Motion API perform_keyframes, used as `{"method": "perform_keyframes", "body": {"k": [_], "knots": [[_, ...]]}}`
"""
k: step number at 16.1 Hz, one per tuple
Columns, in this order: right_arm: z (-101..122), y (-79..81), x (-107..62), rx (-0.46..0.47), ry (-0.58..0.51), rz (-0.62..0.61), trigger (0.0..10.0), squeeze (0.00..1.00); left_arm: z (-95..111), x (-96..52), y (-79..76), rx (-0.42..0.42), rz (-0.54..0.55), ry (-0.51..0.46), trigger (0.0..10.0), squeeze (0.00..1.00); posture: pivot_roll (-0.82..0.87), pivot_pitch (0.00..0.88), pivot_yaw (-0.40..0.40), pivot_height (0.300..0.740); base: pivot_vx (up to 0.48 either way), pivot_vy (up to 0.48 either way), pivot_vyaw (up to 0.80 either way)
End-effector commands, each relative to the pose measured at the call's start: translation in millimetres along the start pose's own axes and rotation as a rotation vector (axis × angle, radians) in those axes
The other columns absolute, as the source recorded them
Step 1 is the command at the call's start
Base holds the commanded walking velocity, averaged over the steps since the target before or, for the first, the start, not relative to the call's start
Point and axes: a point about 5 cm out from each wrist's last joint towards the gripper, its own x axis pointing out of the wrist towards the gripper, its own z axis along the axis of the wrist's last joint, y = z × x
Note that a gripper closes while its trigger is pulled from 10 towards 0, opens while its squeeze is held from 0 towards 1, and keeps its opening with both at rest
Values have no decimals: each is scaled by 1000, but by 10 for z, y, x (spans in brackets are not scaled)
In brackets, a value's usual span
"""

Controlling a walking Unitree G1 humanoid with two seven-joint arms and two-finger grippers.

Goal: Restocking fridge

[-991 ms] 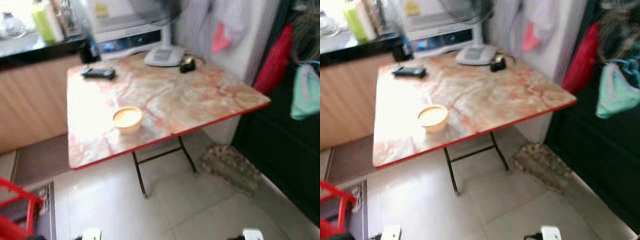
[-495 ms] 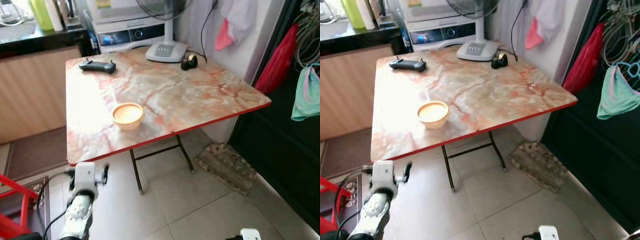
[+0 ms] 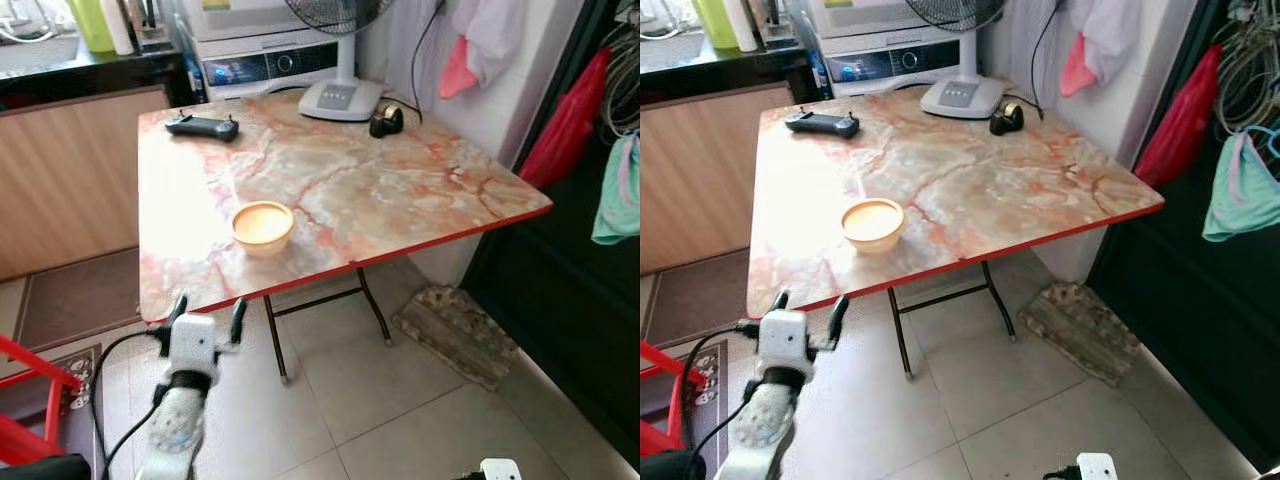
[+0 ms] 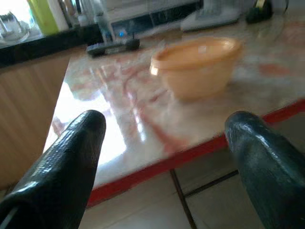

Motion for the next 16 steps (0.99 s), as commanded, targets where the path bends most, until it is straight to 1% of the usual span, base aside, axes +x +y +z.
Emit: {"method": "perform_keyframes", "body": {"k": [1, 2, 3, 4, 5, 6, 7, 9, 10, 12, 16], "knots": [[-7, -6, -2, -1, -3, -8, 10000, 0, 120, 81, 3, -37, -2, -32, 10000, 0, 48, 0, 11, 740, 0, 0, 0], [-4, -11, -3, -7, -4, -16, 10000, 0, 195, 145, -6, -51, -18, -53, 10000, 0, 48, 0, 11, 740, 0, 0, 0], [-6, -10, -2, -11, 1, -16, 10000, 0, 293, 247, -11, -94, -18, -67, 10000, 0, 39, 0, 16, 740, 0, 0, 0], [-5, -6, -1, -13, 1, -9, 10000, 0, 330, 284, -12, -116, -12, -69, 10000, 0, 36, 0, 18, 740, 0, 0, 0], [1, -1, -1, -22, -5, -1, 10000, 0, 364, 312, -41, -110, -36, -69, 10000, 0, 34, 0, 20, 740, 0, 0, 0], [16, -12, -3, -33, -22, -21, 10000, 0, 379, 315, -72, -97, -55, -70, 10000, 0, 32, 0, 20, 740, 0, 0, 0], [1, -14, -3, -25, -13, -32, 10000, 0, 378, 315, -91, -113, -53, -61, 10000, 0, 23, 0, 22, 740, 352, 0, 800], [-24, -3, -3, -4, 6, -11, 10000, 0, 400, 322, -123, -130, -62, -59, 10000, 0, 30, 0, 14, 740, 366, 0, 0], [-30, -3, -3, -49, 25, -1, 10000, 0, 393, 315, -134, -133, -65, -52, 10000, 0, 24, 0, 13, 740, 368, 0, 0], [-34, 1, -5, -37, 18, 6, 10000, 0, 396, 303, -138, -136, -64, -49, 10000, 0, 25, 0, 14, 740, 360, 0, 0], [-18, 1, -4, -45, 10, 14, 10000, 0, 430, 312, -127, -140, -51, -55, 10000, 0, 28, 0, 11, 740, 361, 0, 0]]}}
